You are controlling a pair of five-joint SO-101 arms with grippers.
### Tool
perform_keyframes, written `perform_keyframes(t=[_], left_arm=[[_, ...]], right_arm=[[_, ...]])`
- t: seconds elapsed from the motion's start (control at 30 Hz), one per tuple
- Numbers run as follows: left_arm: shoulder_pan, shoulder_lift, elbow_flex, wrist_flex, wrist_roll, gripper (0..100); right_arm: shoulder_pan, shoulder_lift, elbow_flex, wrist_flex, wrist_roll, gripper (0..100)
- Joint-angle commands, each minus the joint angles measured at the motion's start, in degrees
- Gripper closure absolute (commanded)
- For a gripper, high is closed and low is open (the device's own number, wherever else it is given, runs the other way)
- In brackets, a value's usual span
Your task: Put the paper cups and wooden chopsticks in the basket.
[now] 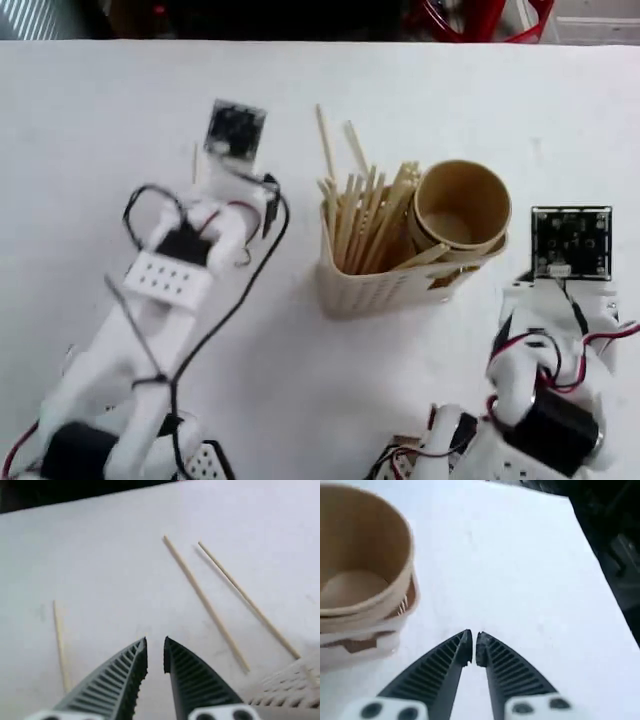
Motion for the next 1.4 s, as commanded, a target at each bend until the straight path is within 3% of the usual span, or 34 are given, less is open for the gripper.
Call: perform_keyframes(t=[0.0,0.23,0.53,0.67,0.93,1.1,1.2,1.37], left_arm=[[1.0,14.1,-20.0,7.6,4.7,92],[2.9,40.8,-44.0,14.1,12.7,92],[4.8,62.8,-74.2,24.4,14.9,76],[4.3,72.3,-86.9,30.3,11.6,76],[5.2,91.1,-111.8,41.5,3.6,76],[4.3,98.9,-124.1,48.5,3.5,76],[2.0,101.2,-129.8,53.3,3.5,81],[-5.0,102.6,-134.3,58.6,2.3,98]], right_arm=[[4.8,0.6,10.2,-5.3,4.3,98.2],[8.6,-4.0,33.8,-22.7,6.6,98.1],[8.8,-22.4,48.9,-23.1,6.6,97.8],[8.7,-30.9,55.6,-23.1,6.6,97.8],[8.6,-29.9,58.3,-23.4,6.6,97.7],[8.6,-29.9,58.3,-23.2,6.6,97.7],[8.6,-29.9,58.3,-23.2,6.6,97.7],[8.6,-29.9,58.3,-23.3,6.6,97.7]])
